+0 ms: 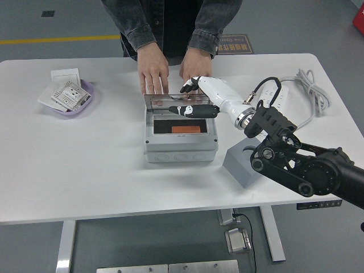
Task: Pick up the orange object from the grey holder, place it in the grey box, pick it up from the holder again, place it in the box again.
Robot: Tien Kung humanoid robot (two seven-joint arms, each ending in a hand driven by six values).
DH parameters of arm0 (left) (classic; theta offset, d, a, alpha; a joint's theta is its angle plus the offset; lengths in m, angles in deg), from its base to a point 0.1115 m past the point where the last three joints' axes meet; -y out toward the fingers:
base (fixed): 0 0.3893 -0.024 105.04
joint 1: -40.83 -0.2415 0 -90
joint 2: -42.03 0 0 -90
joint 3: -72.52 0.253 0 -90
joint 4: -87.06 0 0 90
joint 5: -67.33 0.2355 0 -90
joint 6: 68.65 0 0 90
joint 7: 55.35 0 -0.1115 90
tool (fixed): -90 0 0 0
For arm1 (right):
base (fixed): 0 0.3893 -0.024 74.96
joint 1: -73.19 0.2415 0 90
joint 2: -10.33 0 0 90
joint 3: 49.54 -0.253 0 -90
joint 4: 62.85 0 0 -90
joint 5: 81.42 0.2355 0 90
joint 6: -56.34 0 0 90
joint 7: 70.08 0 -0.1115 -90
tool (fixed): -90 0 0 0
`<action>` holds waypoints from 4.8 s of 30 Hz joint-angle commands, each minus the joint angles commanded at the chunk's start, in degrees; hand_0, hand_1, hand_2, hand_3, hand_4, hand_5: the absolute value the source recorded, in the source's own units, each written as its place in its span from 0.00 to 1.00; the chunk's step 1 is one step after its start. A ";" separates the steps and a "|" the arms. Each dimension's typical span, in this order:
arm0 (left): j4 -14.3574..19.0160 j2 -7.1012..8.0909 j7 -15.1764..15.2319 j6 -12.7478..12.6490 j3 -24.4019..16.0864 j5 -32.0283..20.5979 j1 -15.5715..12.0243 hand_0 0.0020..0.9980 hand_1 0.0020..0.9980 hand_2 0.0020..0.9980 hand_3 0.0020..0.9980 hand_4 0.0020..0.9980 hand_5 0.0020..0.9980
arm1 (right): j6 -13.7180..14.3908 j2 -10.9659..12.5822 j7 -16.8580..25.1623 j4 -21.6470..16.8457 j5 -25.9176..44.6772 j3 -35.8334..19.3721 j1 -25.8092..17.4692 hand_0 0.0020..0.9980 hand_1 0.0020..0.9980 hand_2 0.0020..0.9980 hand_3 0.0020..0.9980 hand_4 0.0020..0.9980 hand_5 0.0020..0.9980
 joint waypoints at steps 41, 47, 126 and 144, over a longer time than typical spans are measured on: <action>0.00 -0.23 0.14 -0.37 0.42 0.57 0.09 0.66 0.72 0.61 0.61 0.49 0.05 | 2.98 4.51 0.40 -8.25 -2.66 2.87 -4.97 0.70 0.68 0.66 0.60 0.95 0.78; 0.00 -0.28 0.10 -0.31 0.64 0.41 0.11 0.66 0.72 0.61 0.60 0.49 0.05 | 2.67 5.15 0.17 -8.44 -3.48 0.21 -6.17 0.71 0.68 0.66 0.61 0.95 0.79; 0.00 0.96 0.78 -3.79 -19.95 14.62 -4.80 0.65 0.68 0.59 0.59 0.48 0.07 | 0.74 2.11 24.28 -15.33 47.01 -52.29 -40.68 0.80 0.72 0.72 0.71 1.00 1.00; 0.00 1.07 0.94 -3.81 -20.17 14.59 -4.48 0.65 0.69 0.60 0.60 0.52 0.10 | 1.38 2.30 23.89 -14.88 46.49 -51.71 -40.39 0.79 0.71 0.72 0.73 1.00 0.88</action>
